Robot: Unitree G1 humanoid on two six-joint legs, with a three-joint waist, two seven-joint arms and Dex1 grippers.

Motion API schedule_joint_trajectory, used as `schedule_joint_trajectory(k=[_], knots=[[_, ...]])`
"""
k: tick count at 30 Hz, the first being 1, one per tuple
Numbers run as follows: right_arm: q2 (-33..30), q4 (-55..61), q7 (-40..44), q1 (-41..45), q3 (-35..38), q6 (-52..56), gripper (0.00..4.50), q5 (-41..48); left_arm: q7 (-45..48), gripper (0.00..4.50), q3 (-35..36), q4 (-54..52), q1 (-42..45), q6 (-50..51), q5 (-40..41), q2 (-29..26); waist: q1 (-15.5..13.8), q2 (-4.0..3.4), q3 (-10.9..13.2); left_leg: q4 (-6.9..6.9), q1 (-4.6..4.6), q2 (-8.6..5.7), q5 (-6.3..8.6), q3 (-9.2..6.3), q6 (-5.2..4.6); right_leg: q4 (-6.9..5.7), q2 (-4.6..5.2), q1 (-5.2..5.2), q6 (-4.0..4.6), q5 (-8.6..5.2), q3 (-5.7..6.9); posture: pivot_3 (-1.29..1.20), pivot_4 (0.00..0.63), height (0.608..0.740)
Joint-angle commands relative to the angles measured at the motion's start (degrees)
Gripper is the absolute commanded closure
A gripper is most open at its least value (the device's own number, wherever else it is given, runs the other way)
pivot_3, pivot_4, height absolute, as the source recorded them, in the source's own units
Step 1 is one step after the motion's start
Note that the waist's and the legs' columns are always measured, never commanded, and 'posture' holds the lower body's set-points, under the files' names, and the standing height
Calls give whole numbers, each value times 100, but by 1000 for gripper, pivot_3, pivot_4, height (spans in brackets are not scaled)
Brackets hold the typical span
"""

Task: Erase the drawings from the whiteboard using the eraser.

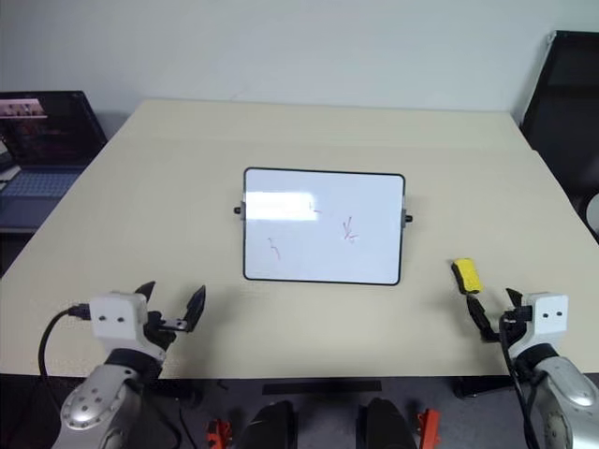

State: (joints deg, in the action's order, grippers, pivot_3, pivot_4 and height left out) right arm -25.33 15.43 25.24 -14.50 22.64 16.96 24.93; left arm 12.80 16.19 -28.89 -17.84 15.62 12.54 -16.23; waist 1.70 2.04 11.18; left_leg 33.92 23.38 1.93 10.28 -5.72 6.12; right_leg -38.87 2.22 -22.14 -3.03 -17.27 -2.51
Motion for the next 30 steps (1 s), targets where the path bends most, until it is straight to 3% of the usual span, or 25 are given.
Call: schedule_joint_trajectory(k=[1, 8, 12, 18, 25, 30], knots=[[-195, 218, 20, 21, 127, 58, 24, -31, -36, 0, -14, -66, 15, -180, -156, -26, 1, 0, 0, 2, 0, 0, 0, 0, -1, 0, 0, 1, 0, 0, 0, 0, 150, 740], [-94, 580, -49, -75, 64, -6, 24, -66, 31, 0, -10, -77, -240, -371, -264, -3, 9, -2, -2, 2, 7, -1, 1, 0, 0, 1, 0, -5, 0, 0, -2, 0, 150, 740], [45, 688, -365, 158, 56, 97, 24, -105, 446, 0, 81, -32, -74, -639, -149, -338, 0, -2, -2, 3, 8, -1, 0, -4, -2, 0, 0, -5, 0, 0, 2, 0, 150, 740], [146, 882, -927, 743, -74, 678, 24, -66, 1438, 0, 41, 207, 769, -663, 193, -1270, 0, -7, -5, 5, 6, -1, -4, -5, -7, -3, -1, -3, 5, 4, 1, 0, 150, 740], [167, 1700, -1577, 1109, 245, 1784, 24, 597, 2376, 0, -202, 590, 2193, -26, 918, -1959, -3, -13, -3, 2, 23, -4, -4, -16, -7, -3, -4, -10, -31, 23, 11, 0, 150, 740], [-79, 1807, -1582, 1481, 149, 2294, 24, 759, 3125, 0, -537, 805, 3203, 593, 1476, -2313, 11, -16, -1, 3, 22, -4, -4, -16, -8, -4, -6, -10, -37, 27, 10, 0, 150, 740]])
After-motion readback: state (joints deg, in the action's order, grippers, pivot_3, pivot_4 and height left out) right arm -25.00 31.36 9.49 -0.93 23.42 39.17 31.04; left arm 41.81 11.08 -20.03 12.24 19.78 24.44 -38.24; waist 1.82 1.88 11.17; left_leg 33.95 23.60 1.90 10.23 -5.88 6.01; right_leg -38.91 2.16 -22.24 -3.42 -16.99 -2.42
